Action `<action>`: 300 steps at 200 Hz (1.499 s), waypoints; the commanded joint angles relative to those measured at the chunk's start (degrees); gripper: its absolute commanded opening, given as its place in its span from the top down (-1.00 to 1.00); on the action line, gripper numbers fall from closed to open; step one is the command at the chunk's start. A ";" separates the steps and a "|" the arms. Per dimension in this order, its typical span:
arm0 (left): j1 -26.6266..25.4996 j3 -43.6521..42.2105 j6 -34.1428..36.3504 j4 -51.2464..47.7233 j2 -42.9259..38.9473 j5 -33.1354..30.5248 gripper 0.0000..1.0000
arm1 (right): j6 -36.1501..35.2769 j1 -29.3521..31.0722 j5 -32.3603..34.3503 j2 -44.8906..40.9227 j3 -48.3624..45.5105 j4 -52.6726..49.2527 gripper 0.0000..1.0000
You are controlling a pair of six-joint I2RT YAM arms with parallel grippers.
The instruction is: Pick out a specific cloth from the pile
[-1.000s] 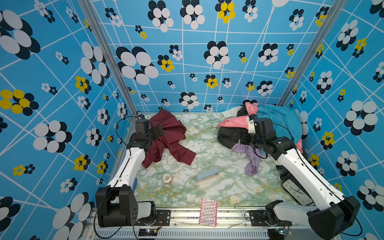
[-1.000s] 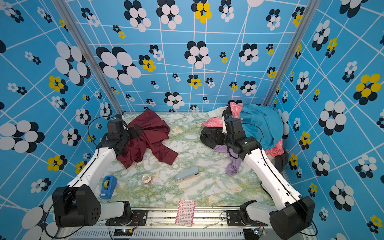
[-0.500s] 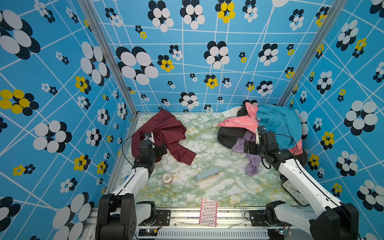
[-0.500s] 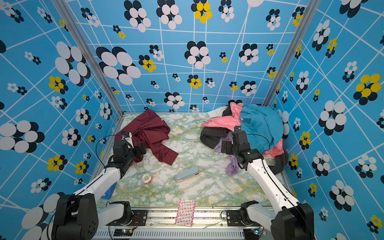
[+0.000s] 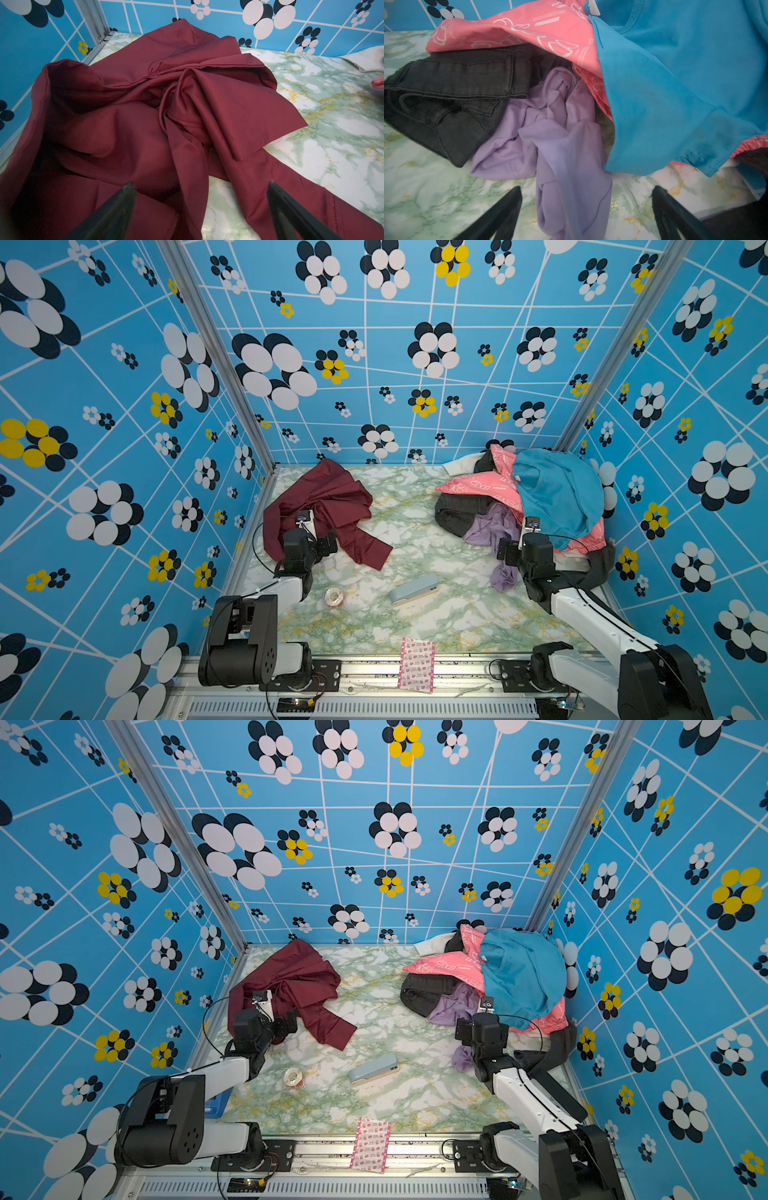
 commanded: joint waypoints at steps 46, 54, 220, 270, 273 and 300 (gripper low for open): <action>0.92 -2.89 2.49 18.19 9.77 2.69 -0.98 | -1.75 -2.44 1.02 7.62 -2.45 17.09 -0.98; 0.87 -3.10 2.50 19.18 10.08 2.87 -0.99 | -1.61 -2.44 0.52 7.64 -2.76 18.03 -0.98; 1.37 -4.43 0.81 21.93 10.25 -0.23 -0.99 | -6.22 -6.35 -9.50 14.61 -7.32 39.12 -0.99; 0.83 -3.88 1.00 20.68 10.16 -1.64 -0.98 | -6.34 -7.42 -12.07 24.05 -2.86 39.59 -0.98; 0.83 -3.77 1.00 20.60 10.16 -1.78 -0.99 | -6.29 -7.53 -12.43 24.78 -2.43 40.07 -0.98; -0.07 -2.55 1.82 18.18 10.16 -2.64 -0.99 | -4.79 -9.55 -15.36 24.62 -0.47 36.03 -0.98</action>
